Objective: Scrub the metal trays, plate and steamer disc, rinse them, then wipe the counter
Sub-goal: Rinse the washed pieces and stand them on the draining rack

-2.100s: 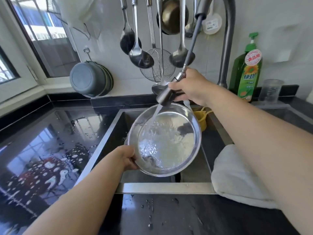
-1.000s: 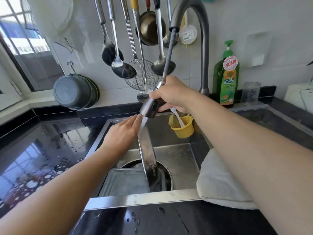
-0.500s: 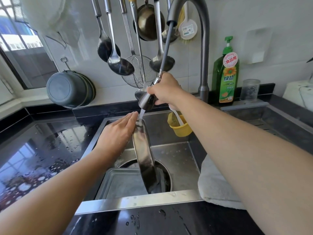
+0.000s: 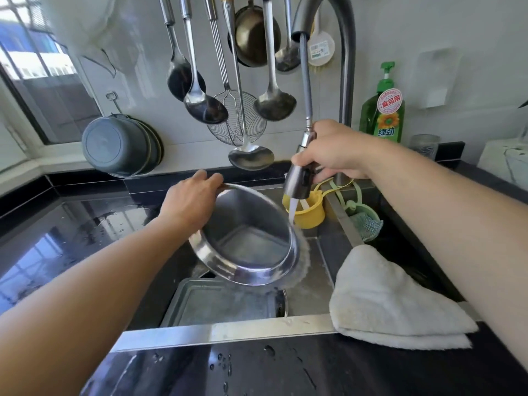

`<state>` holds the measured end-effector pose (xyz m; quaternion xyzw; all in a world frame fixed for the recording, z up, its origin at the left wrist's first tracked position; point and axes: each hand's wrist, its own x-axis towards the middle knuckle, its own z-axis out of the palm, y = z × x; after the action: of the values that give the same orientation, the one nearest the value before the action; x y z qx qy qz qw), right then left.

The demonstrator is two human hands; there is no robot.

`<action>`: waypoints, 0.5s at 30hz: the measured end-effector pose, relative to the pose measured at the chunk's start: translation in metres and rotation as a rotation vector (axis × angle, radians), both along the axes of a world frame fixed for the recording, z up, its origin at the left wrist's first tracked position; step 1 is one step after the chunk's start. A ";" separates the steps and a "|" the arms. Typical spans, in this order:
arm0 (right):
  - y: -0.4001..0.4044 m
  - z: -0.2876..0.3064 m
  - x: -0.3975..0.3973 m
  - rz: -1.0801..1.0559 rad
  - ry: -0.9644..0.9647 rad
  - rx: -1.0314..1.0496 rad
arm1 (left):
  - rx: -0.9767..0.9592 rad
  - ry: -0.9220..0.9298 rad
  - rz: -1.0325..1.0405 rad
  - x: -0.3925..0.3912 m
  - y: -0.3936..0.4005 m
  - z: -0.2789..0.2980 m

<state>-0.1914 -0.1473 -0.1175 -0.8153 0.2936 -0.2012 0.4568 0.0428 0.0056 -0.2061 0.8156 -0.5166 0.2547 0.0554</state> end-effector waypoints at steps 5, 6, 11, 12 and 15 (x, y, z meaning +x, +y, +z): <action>-0.003 -0.010 0.010 -0.144 -0.006 -0.135 | -0.010 0.300 0.119 0.000 0.004 -0.002; -0.003 -0.013 0.013 -0.182 -0.004 -0.181 | -0.006 0.381 0.172 0.002 0.007 -0.004; 0.000 -0.025 0.034 -0.278 -0.064 -0.328 | -0.014 0.790 0.253 0.003 0.028 -0.027; 0.001 -0.026 0.040 -0.287 -0.104 -0.310 | -0.033 0.886 0.253 0.001 0.033 -0.034; 0.007 -0.028 0.059 -0.231 -0.240 -0.143 | -0.106 1.163 0.265 -0.006 0.044 -0.052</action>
<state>-0.1329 -0.1407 -0.1456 -0.7767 0.3135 -0.3684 0.4034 0.0372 0.0495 -0.2585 0.8747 -0.2820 -0.2036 0.3374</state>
